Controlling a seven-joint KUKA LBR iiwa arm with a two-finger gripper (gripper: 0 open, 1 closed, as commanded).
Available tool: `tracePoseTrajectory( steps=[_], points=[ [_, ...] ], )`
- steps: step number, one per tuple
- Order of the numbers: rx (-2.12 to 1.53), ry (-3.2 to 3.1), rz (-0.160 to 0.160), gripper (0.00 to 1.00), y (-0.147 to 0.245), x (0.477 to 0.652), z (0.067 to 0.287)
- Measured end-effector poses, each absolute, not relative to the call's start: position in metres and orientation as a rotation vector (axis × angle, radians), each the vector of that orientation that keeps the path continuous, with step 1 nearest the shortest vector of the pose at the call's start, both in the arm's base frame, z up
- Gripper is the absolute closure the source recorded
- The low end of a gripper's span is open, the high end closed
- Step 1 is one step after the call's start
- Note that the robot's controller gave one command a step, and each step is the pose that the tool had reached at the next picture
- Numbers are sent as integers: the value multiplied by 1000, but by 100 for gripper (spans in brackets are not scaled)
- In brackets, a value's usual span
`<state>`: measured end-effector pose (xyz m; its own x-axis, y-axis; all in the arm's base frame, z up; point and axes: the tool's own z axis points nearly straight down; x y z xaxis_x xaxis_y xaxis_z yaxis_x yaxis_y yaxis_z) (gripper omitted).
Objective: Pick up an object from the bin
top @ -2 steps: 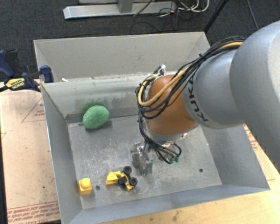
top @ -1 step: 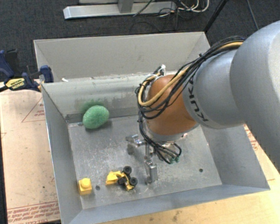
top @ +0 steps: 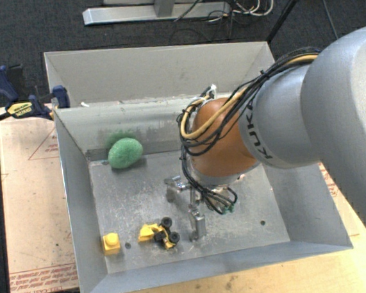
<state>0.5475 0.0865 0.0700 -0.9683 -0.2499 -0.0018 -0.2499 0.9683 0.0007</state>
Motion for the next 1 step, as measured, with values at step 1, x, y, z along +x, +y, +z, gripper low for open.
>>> tracePoseTrajectory(
  steps=[1],
  points=[
    [-520, 3097, -3, 0, 103, 544, 70]
  ],
)
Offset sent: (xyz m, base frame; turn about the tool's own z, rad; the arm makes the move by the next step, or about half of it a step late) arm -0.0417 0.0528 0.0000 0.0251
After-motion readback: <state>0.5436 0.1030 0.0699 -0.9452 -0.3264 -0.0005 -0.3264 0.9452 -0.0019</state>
